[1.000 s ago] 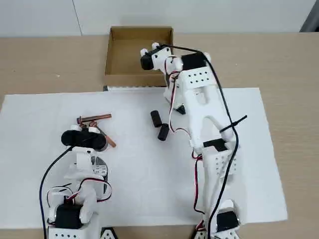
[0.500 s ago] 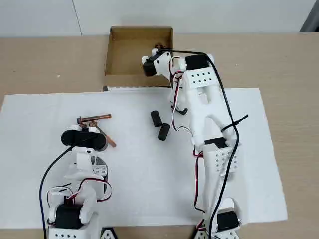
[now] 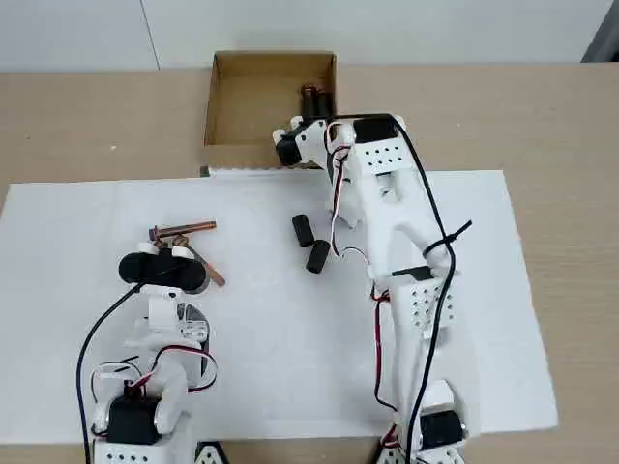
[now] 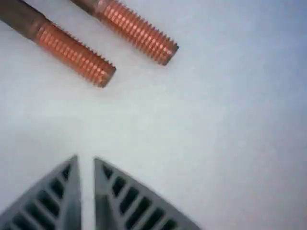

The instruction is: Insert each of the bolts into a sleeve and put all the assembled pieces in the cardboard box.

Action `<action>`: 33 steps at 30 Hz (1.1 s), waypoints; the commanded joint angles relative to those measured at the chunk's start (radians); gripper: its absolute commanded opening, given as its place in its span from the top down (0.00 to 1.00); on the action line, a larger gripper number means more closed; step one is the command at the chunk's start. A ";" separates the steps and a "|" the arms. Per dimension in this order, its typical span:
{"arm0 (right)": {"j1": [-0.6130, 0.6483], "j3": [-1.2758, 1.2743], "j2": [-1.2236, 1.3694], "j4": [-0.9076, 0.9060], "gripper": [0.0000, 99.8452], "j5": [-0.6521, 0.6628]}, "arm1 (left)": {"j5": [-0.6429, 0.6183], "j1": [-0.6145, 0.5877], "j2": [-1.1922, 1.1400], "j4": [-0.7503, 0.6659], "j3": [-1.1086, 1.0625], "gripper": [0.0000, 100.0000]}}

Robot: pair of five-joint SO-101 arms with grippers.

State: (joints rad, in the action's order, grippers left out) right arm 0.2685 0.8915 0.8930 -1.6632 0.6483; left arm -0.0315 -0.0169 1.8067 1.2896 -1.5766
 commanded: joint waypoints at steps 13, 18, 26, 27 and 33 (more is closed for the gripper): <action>0.018 0.121 0.002 0.048 0.86 0.068 | 0.000 -0.006 0.006 -0.028 0.005 0.99; 0.018 0.124 0.018 0.045 0.86 0.068 | 0.000 -0.006 0.006 -0.028 0.005 0.99; 0.016 0.120 0.024 0.019 0.86 0.068 | 0.000 -0.006 0.006 -0.028 0.005 0.99; 0.018 0.118 0.025 0.019 0.86 0.068 | 0.000 -0.006 0.006 -0.028 0.005 0.99; 0.015 0.124 0.087 -0.002 0.94 0.068 | 0.000 -0.006 0.006 -0.028 0.005 0.99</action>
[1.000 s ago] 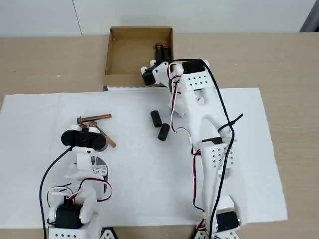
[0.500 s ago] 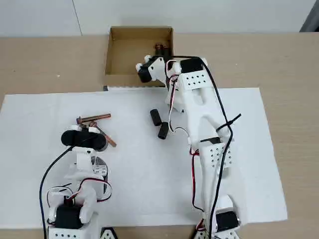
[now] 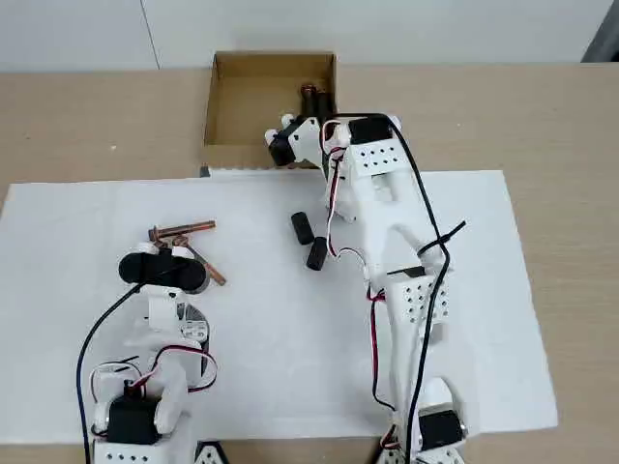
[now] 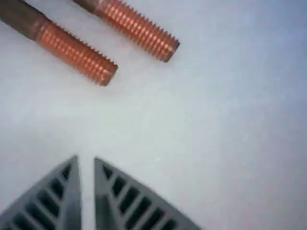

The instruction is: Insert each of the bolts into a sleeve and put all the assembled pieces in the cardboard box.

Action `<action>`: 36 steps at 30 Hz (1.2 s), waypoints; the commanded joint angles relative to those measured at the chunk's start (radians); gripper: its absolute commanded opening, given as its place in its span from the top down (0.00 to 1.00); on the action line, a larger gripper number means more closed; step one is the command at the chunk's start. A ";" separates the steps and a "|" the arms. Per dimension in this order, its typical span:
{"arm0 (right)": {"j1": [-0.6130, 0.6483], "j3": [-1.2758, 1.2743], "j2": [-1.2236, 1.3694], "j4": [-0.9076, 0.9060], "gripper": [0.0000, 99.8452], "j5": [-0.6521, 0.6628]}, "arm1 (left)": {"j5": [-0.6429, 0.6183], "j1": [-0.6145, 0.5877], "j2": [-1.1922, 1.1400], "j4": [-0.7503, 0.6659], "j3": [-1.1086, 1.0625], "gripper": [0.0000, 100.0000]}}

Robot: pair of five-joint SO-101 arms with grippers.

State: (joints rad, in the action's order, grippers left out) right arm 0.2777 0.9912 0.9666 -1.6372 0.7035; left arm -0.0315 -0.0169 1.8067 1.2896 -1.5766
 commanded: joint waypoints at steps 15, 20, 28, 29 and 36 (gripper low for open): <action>0.010 0.025 -0.137 -0.076 1.00 -0.018 | 0.000 -0.006 0.006 -0.031 0.005 0.99; 0.004 0.002 -0.297 -0.090 1.00 -0.098 | 0.000 -0.005 0.006 -0.041 0.005 0.99; 0.007 -0.199 -0.616 -0.090 1.00 -0.176 | 0.000 -0.003 0.006 -0.041 0.005 0.99; 0.005 -0.229 -0.659 -0.090 1.00 -0.190 | 0.000 -0.003 0.006 -0.041 0.005 0.99; 0.002 -0.514 -0.963 -0.090 1.00 -0.273 | 0.000 0.000 0.006 -0.041 0.005 0.99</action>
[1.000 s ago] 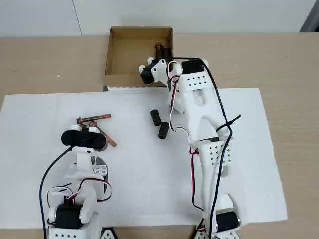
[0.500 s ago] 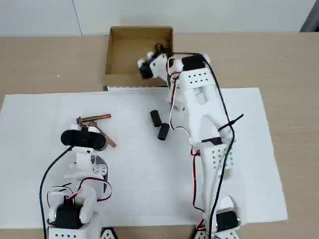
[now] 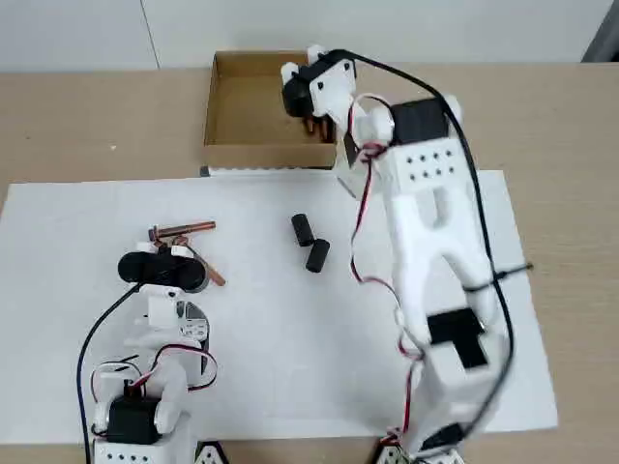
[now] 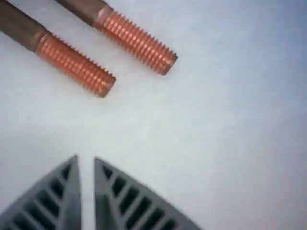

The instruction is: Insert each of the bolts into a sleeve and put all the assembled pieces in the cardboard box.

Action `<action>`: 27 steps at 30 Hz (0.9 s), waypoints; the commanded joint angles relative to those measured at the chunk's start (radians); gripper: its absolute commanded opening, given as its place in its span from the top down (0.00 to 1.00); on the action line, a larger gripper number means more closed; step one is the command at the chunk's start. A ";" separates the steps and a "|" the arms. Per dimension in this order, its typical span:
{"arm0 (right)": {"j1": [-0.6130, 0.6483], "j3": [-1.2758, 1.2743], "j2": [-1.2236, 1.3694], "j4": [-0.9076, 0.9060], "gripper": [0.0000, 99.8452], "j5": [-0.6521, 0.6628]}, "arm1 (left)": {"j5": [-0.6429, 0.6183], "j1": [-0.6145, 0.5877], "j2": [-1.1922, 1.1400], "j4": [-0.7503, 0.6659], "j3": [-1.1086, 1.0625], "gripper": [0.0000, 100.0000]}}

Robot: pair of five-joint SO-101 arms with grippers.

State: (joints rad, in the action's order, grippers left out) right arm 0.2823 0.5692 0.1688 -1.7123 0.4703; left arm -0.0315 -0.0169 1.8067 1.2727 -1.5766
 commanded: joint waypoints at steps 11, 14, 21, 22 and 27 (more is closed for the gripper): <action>-0.004 -0.652 -0.587 -0.005 1.00 -0.327 | 0.003 -0.008 0.006 -0.043 0.015 0.99; -0.038 -0.786 -0.682 -0.004 0.99 -0.404 | -0.002 -0.017 0.002 -0.086 0.081 0.99; -0.223 -1.013 -0.851 -0.004 1.00 -0.413 | 0.002 -0.075 -0.002 -0.011 0.302 0.99; -0.248 -1.033 -0.871 -0.004 1.00 -0.407 | 0.002 -0.075 -0.002 0.018 0.331 0.99; -0.355 -1.066 -0.947 0.012 1.00 -0.407 | -0.002 -0.080 -0.021 0.120 0.472 0.99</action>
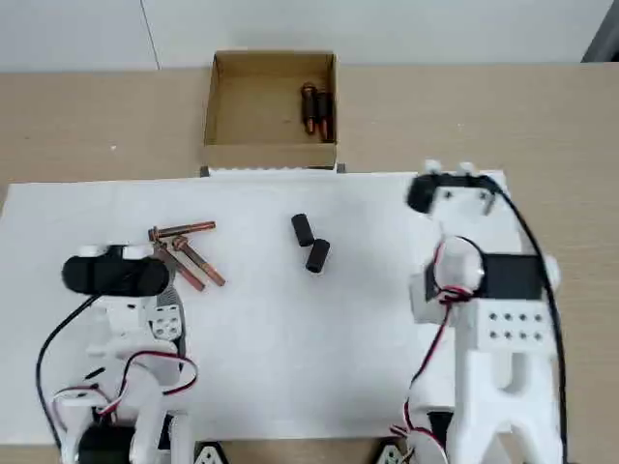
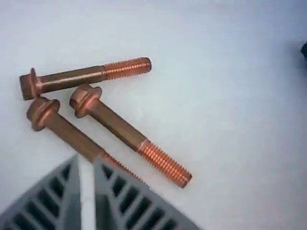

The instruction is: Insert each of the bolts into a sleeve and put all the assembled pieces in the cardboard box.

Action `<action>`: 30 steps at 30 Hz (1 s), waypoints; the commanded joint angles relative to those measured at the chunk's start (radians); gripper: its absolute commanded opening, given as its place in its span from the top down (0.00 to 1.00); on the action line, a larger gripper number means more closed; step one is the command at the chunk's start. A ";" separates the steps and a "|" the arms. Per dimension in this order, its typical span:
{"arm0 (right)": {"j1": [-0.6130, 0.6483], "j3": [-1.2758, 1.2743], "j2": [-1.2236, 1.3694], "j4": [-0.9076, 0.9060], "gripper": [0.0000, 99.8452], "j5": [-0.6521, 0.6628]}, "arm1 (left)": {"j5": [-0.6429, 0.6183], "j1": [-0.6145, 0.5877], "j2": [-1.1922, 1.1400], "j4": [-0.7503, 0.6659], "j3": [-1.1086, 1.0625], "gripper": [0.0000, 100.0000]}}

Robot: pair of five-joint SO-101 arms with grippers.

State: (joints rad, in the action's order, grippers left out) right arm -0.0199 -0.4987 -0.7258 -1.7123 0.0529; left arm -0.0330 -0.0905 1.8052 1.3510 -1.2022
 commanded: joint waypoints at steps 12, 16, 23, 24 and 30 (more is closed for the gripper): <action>-0.157 0.000 -0.073 0.012 1.00 0.006 | -0.278 -0.002 -0.861 0.210 0.766 0.99; -0.188 0.000 -0.073 0.012 1.00 0.006 | -0.379 -0.006 -1.115 0.342 0.966 0.99; -0.240 0.000 -0.073 0.012 1.00 0.005 | -0.525 -0.006 -1.382 0.387 1.040 0.99; -0.246 0.000 -0.073 0.012 1.00 0.005 | -0.548 -0.006 -1.415 0.387 1.040 0.99; -0.260 0.000 -0.073 0.012 1.00 0.005 | -0.615 -0.008 -1.599 0.341 1.041 0.99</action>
State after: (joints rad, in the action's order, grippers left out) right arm -0.2685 -0.5033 -0.7764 -1.7108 0.0529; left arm -0.6268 -0.0905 0.2601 1.7223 -0.2033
